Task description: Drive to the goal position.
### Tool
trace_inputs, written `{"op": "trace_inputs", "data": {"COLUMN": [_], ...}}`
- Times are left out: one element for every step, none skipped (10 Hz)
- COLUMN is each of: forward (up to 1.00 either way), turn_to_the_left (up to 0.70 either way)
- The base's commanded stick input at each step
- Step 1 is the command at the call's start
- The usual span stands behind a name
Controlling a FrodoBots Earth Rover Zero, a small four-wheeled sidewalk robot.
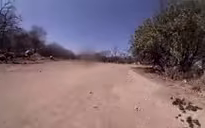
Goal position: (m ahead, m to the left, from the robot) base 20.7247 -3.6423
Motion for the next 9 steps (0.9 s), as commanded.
{"op": "trace_inputs", "data": {"forward": [1.0, 1.0, 1.0, 1.0, 1.0, 1.0, 1.0, 1.0, 1.0], "turn_to_the_left": [0.0, 0.0, 0.0, 0.0, 0.0, 0.0, 0.0, 0.0, -0.27]}}
